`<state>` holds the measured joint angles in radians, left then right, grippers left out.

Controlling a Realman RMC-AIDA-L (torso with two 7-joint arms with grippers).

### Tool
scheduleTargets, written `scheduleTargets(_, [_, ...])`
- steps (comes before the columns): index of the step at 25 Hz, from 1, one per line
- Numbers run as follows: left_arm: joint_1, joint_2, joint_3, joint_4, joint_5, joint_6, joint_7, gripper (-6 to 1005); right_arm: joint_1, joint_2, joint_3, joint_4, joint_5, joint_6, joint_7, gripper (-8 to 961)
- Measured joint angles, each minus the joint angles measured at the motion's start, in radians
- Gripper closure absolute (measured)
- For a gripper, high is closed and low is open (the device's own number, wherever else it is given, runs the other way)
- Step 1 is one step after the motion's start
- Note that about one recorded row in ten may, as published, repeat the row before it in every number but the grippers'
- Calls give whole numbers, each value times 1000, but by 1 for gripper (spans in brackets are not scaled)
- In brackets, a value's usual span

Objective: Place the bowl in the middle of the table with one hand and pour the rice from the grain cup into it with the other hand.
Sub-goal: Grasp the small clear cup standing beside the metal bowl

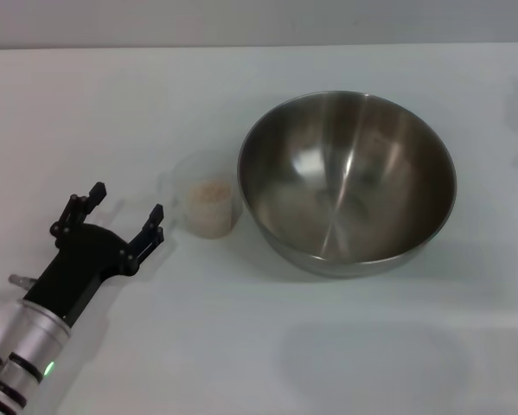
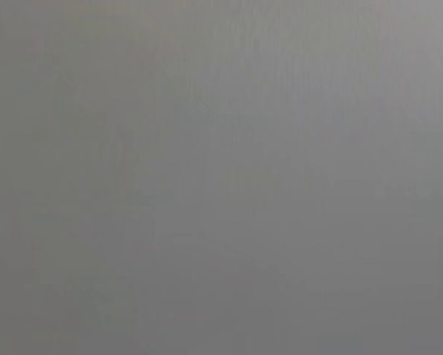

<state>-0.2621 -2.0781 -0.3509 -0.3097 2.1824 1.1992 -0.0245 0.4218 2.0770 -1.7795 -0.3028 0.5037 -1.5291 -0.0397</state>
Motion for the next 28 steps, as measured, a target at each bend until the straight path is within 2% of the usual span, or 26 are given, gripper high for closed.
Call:
scheduleTargets(12, [-46, 0, -7, -8, -6, -44, 1, 136, -5, -2, 23, 7, 0, -4, -1, 552])
scheduleTargets(18, [-66, 0, -72, -14, -7, -95, 0, 137, -6, -2, 24, 7, 0, -3, 3, 549])
scheduleTargets(28, [-70, -2, -131, -45, -7, -151, -5, 137, -6, -2, 25, 6, -3, -2, 5, 545])
